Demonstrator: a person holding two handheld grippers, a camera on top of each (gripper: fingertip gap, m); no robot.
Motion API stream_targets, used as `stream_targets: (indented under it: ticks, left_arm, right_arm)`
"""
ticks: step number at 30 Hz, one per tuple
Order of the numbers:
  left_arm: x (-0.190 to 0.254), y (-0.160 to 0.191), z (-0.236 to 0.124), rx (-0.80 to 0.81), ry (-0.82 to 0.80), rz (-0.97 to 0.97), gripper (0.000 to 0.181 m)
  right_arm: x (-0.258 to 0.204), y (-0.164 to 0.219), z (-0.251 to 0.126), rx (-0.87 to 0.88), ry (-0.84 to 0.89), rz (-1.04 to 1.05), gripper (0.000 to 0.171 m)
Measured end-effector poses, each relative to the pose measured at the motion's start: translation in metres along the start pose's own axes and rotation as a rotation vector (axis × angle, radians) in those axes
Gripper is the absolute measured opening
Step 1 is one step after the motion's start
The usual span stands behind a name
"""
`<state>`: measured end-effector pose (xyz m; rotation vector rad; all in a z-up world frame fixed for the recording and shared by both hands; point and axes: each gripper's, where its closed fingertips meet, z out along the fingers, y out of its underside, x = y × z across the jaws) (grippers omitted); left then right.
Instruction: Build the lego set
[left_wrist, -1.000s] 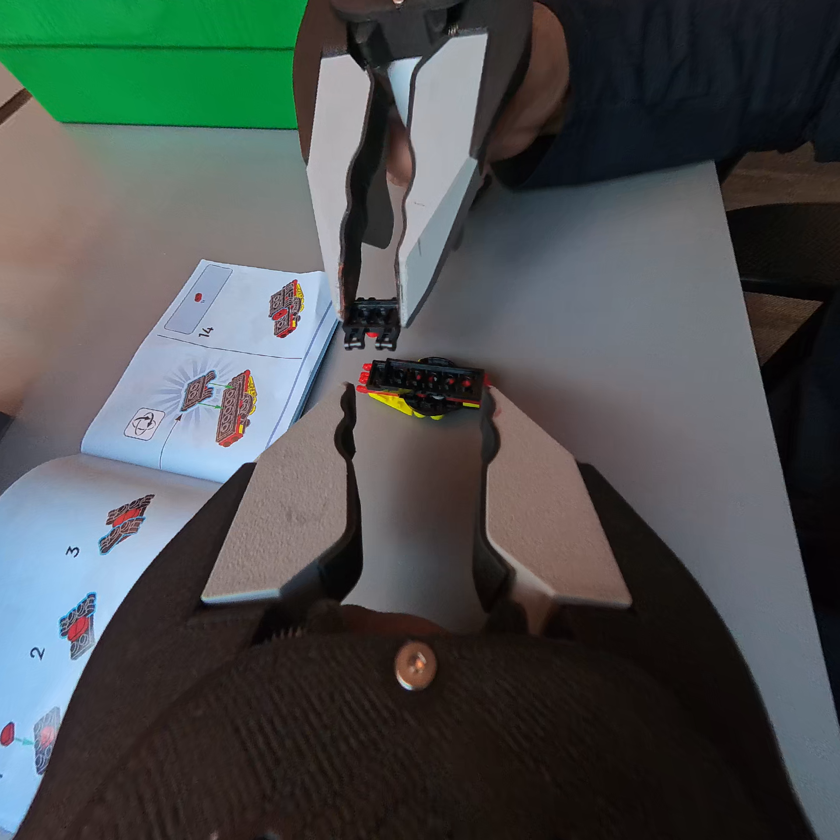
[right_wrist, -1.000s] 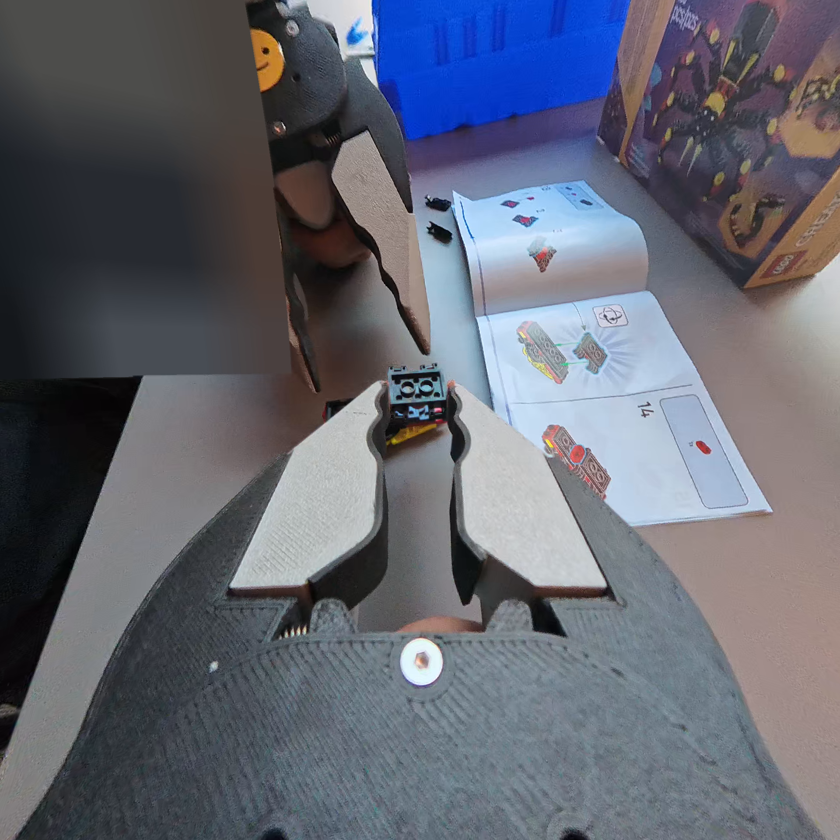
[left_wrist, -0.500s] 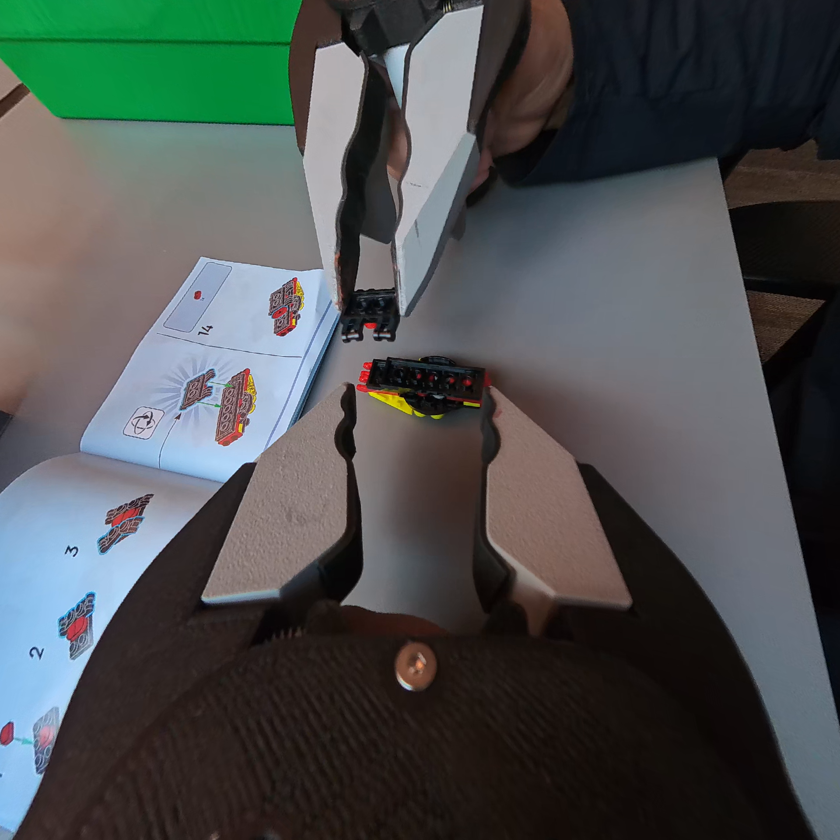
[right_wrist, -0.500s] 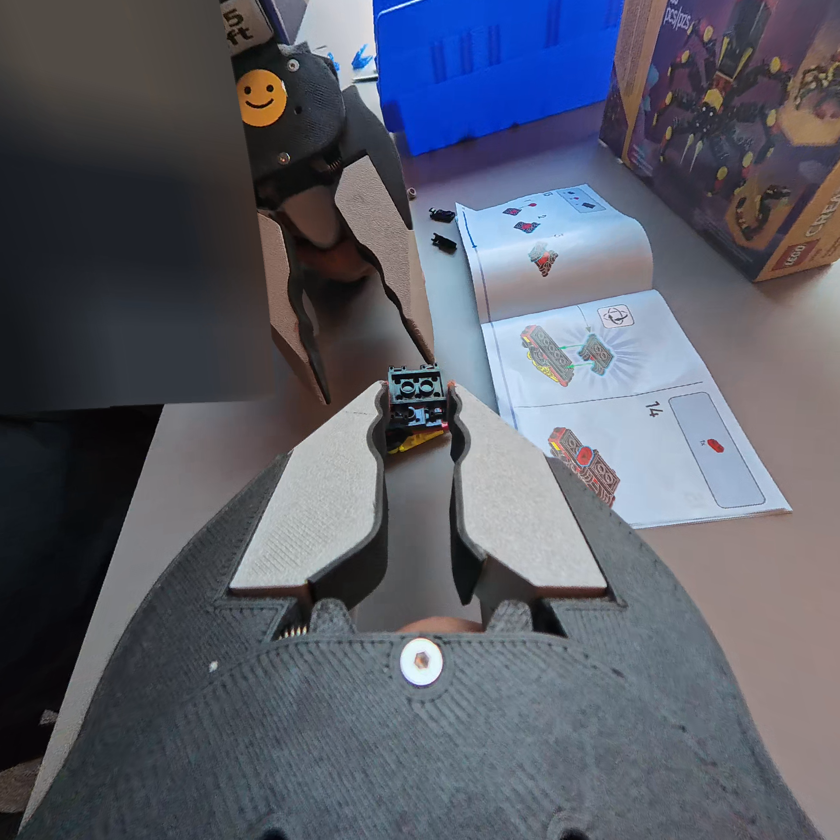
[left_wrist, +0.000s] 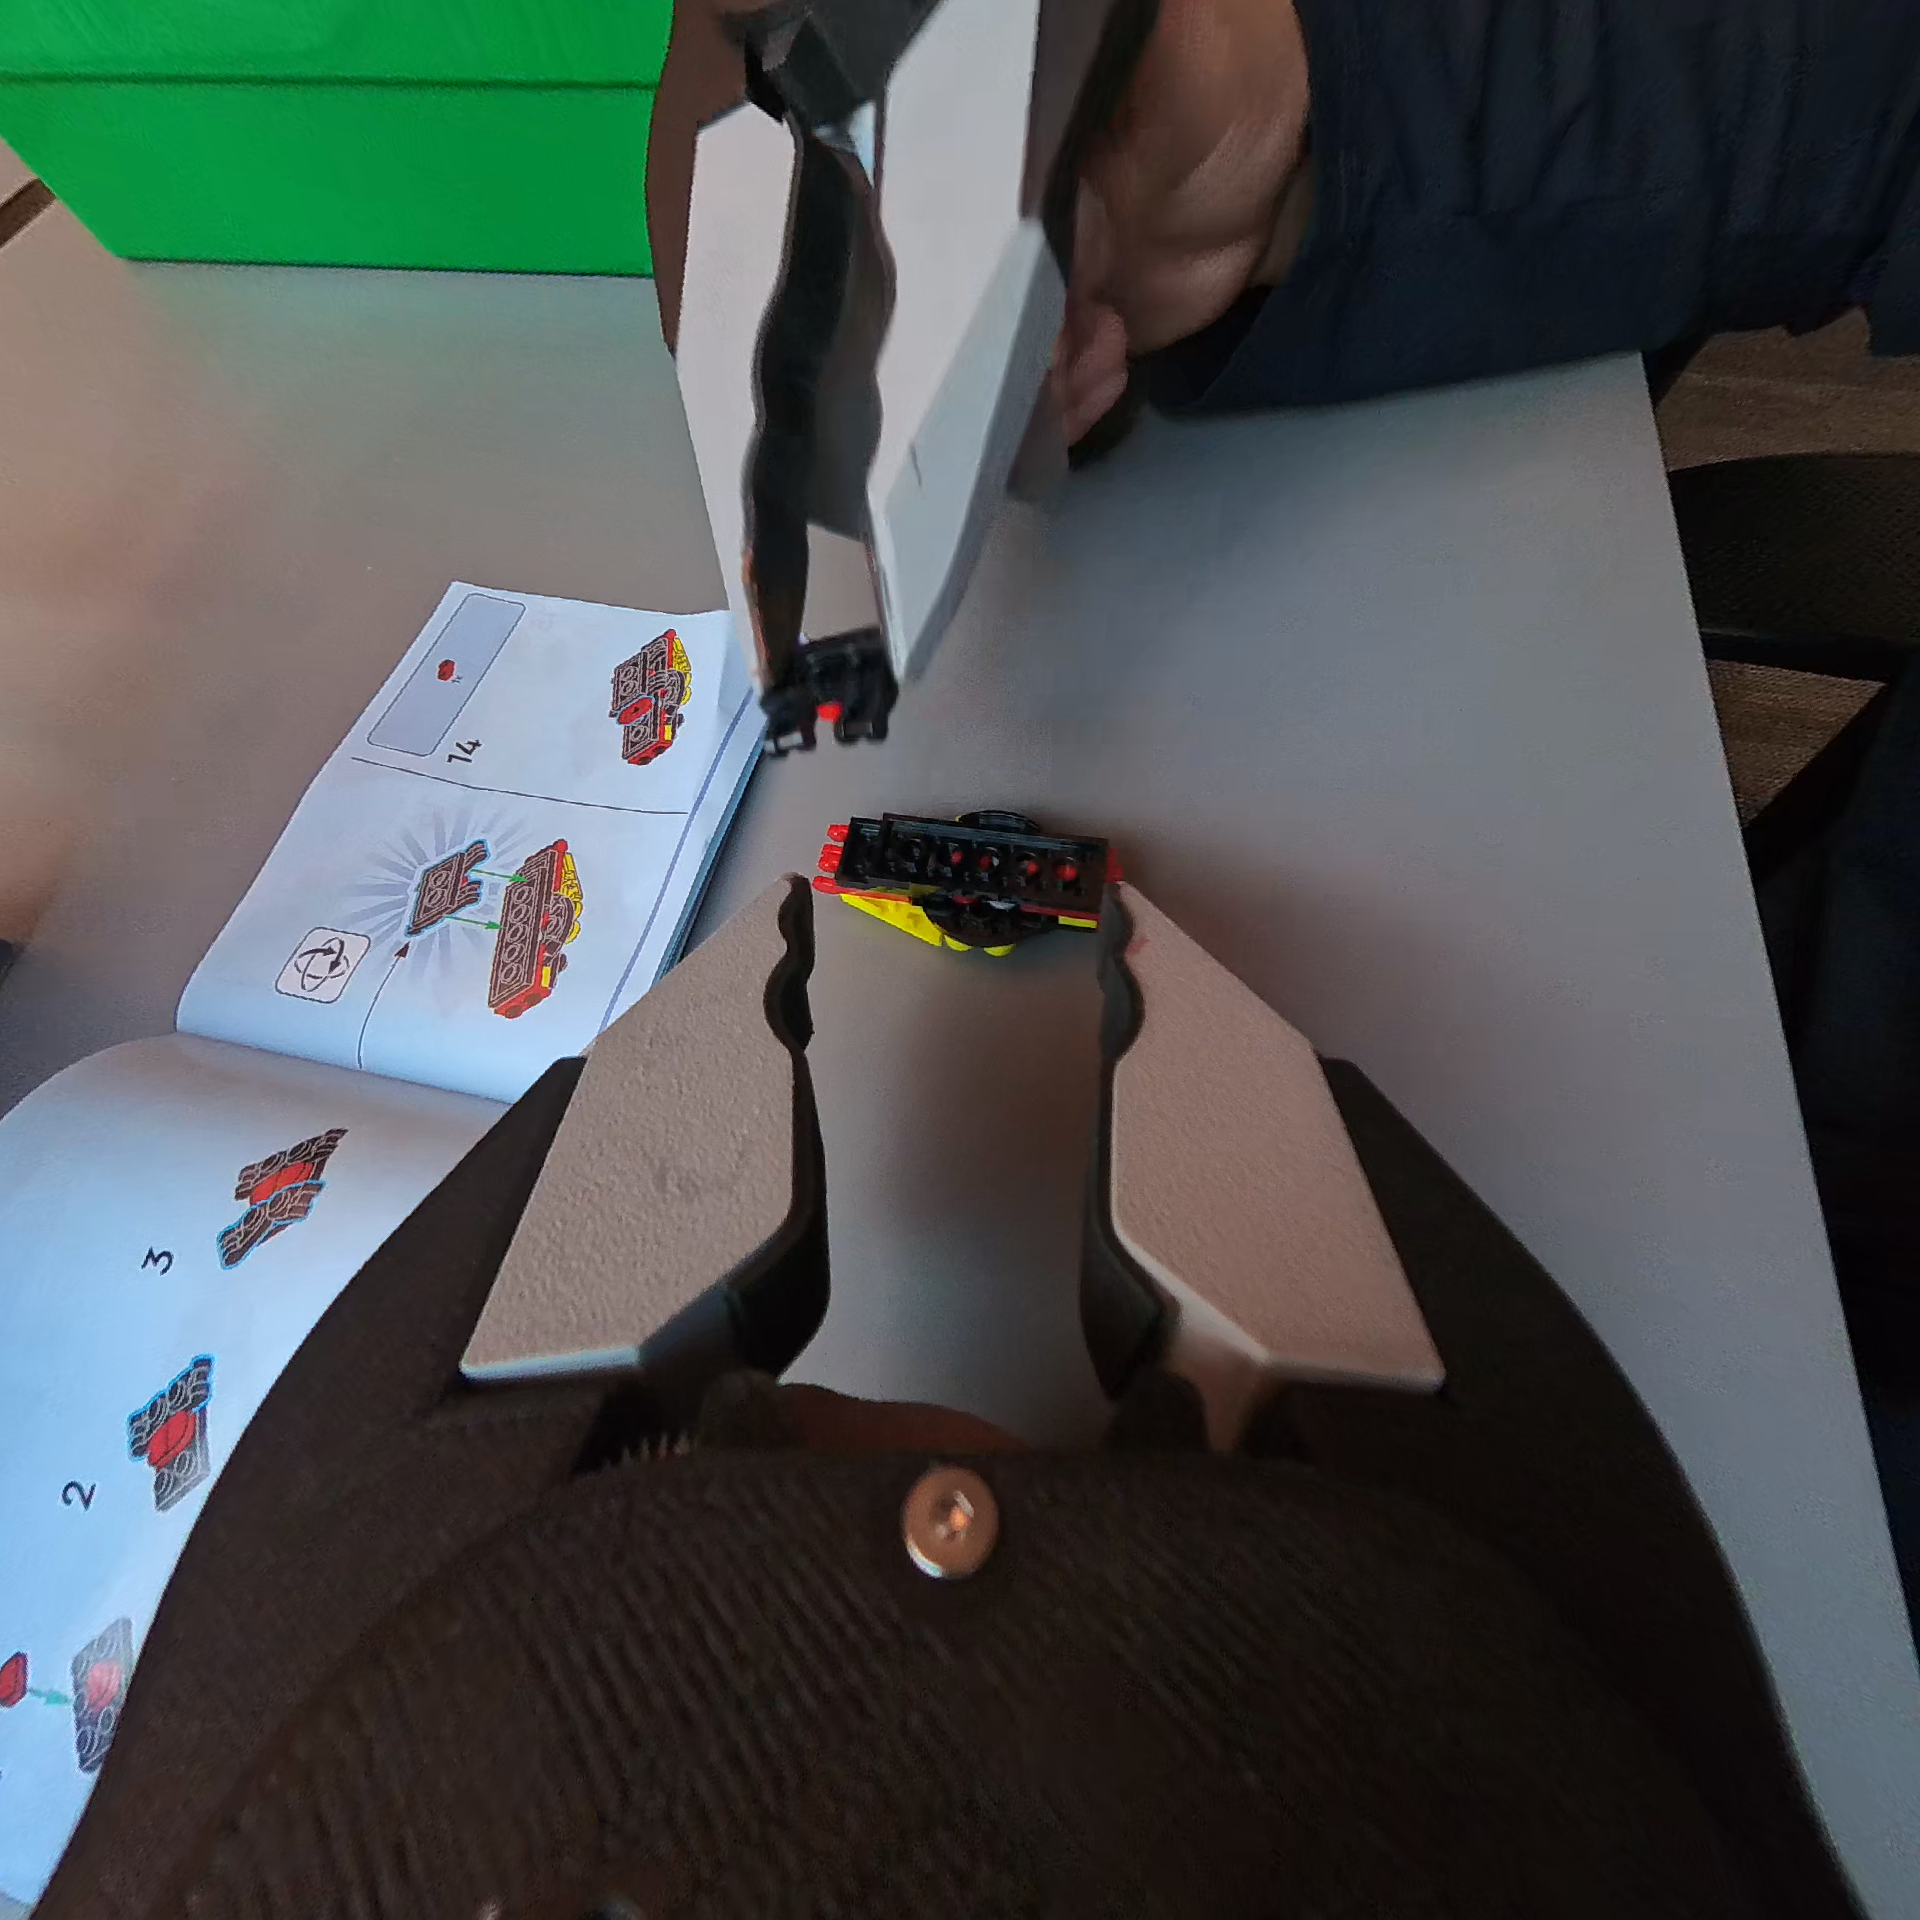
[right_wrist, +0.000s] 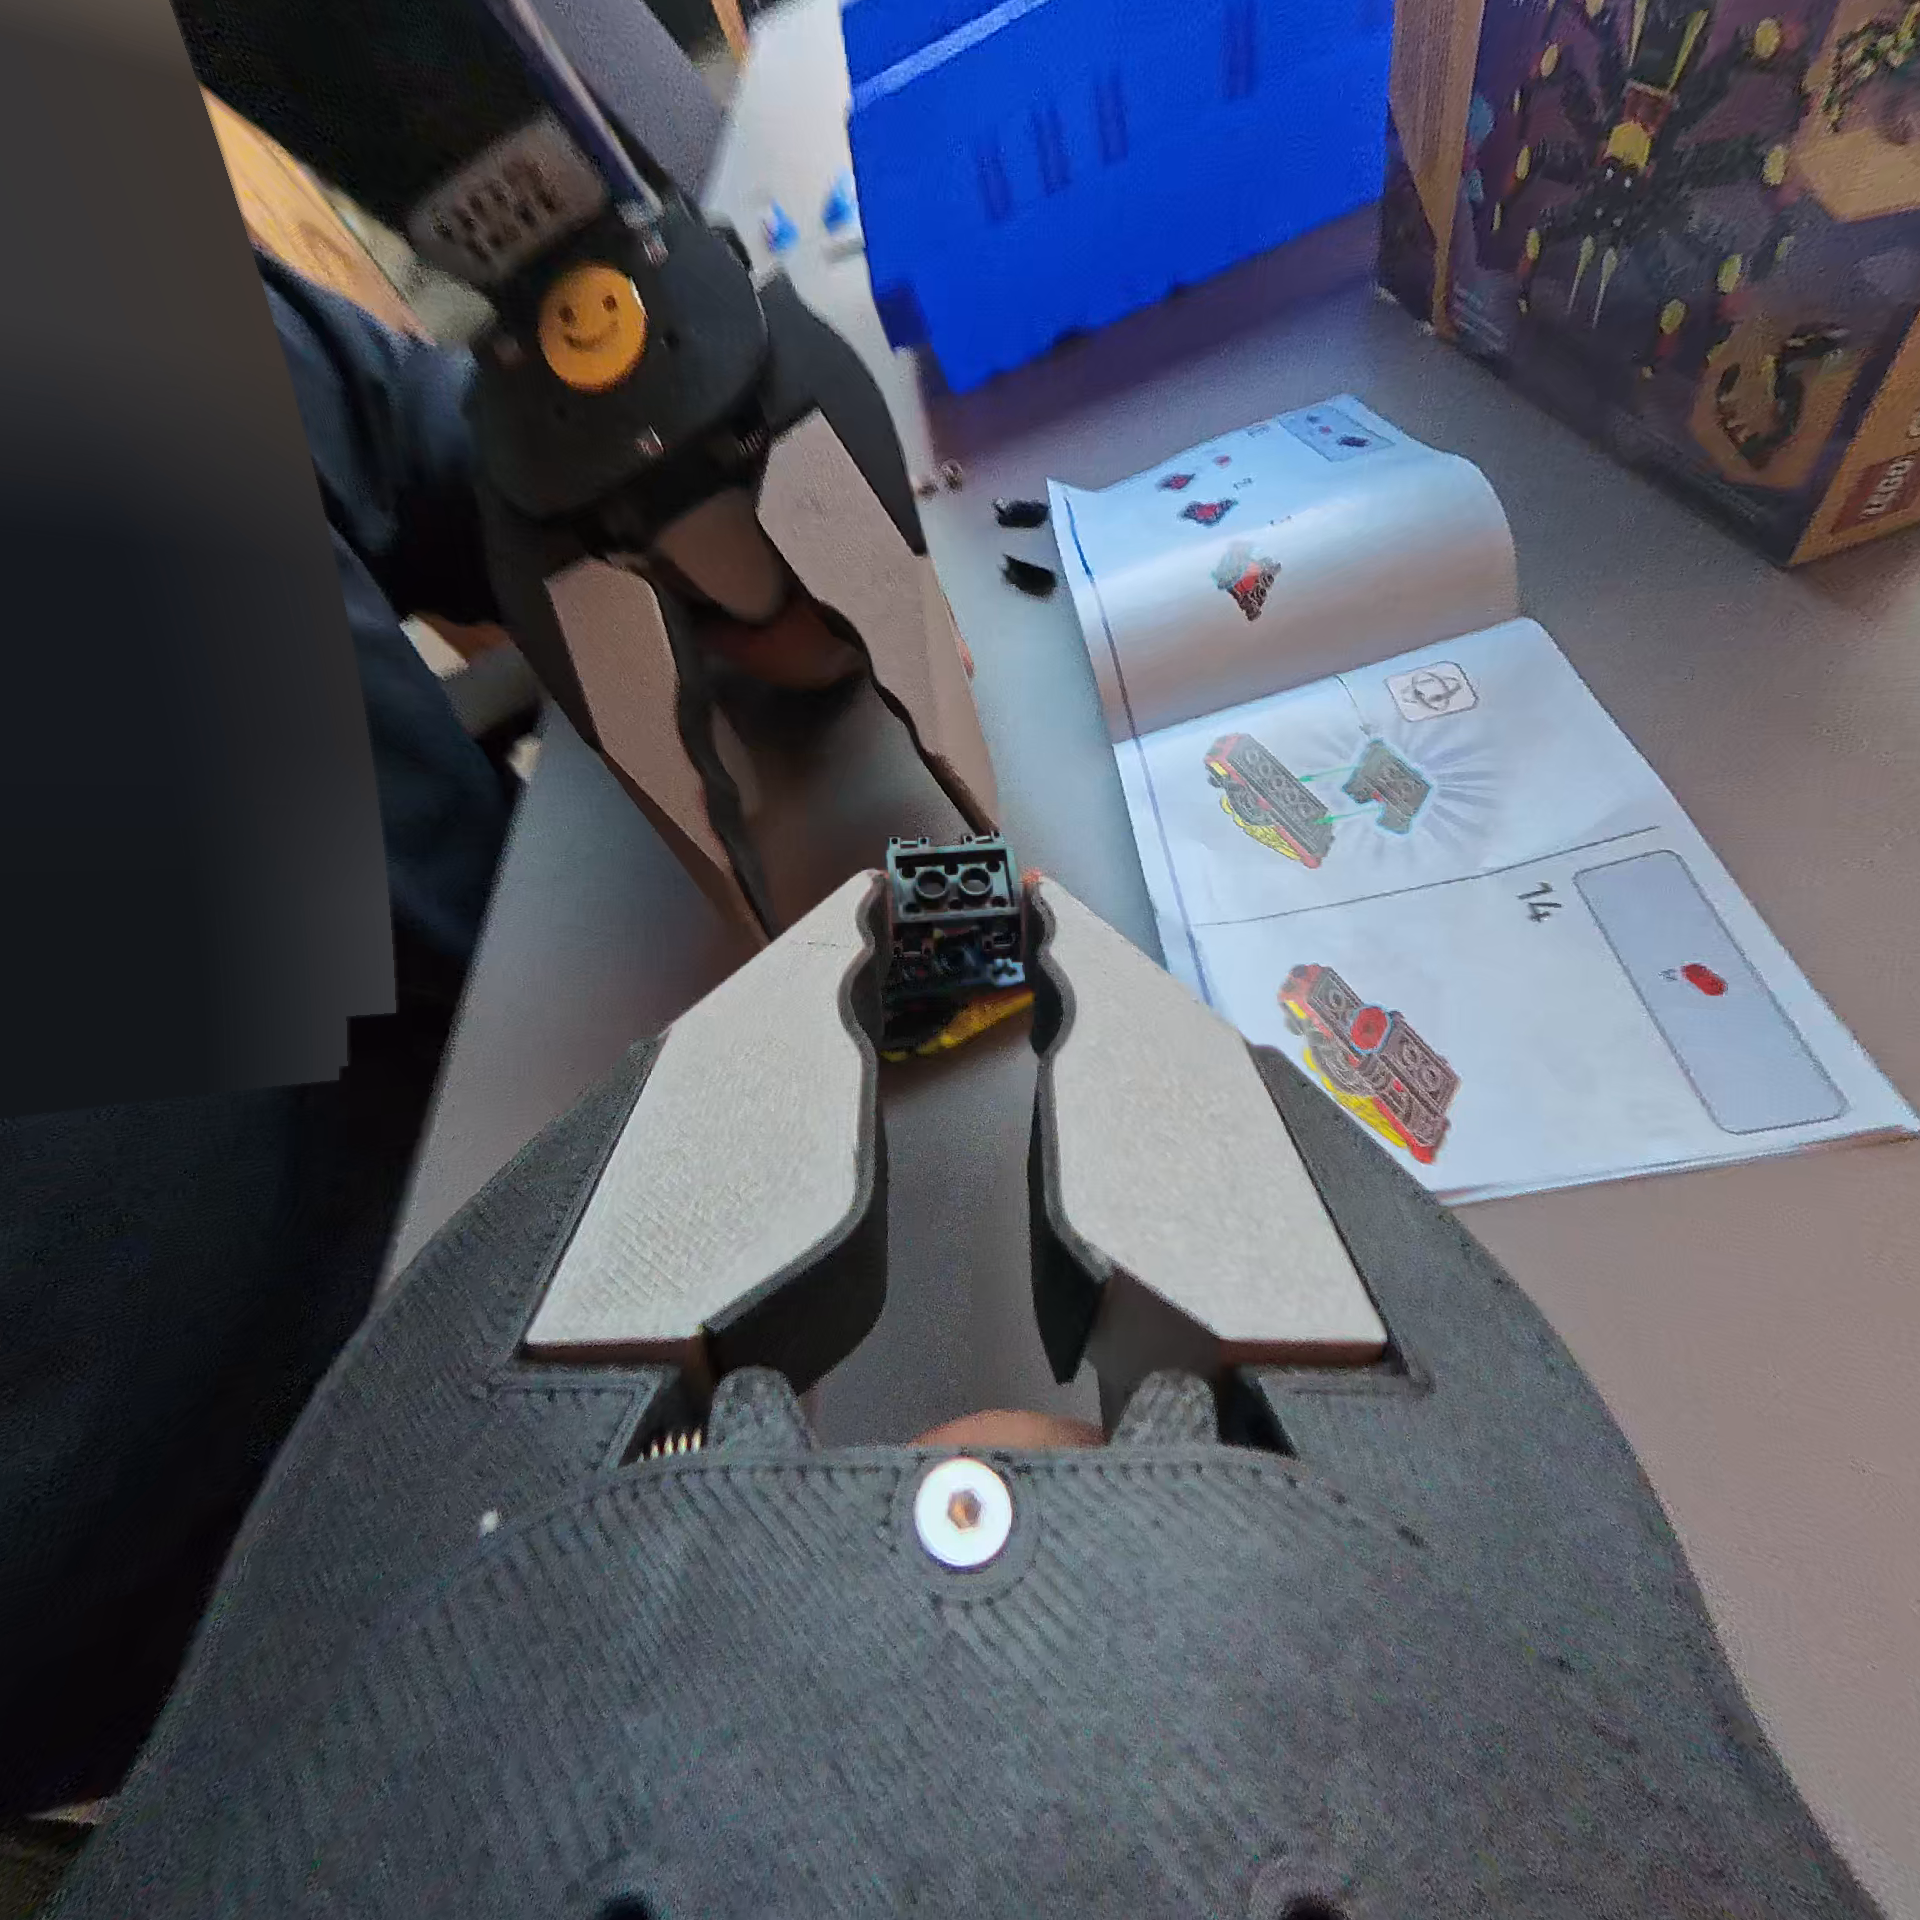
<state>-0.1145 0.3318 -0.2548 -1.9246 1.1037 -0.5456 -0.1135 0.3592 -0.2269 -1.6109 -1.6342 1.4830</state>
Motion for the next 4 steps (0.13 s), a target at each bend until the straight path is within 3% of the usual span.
stream_targets:
  ticks: [4]
  left_arm:
    - [0.000,0.001,0.000,-0.004,0.003,-0.004,0.054]
  right_arm:
    - [-0.016,-0.029,-0.022,0.200,-0.276,0.276,0.021]
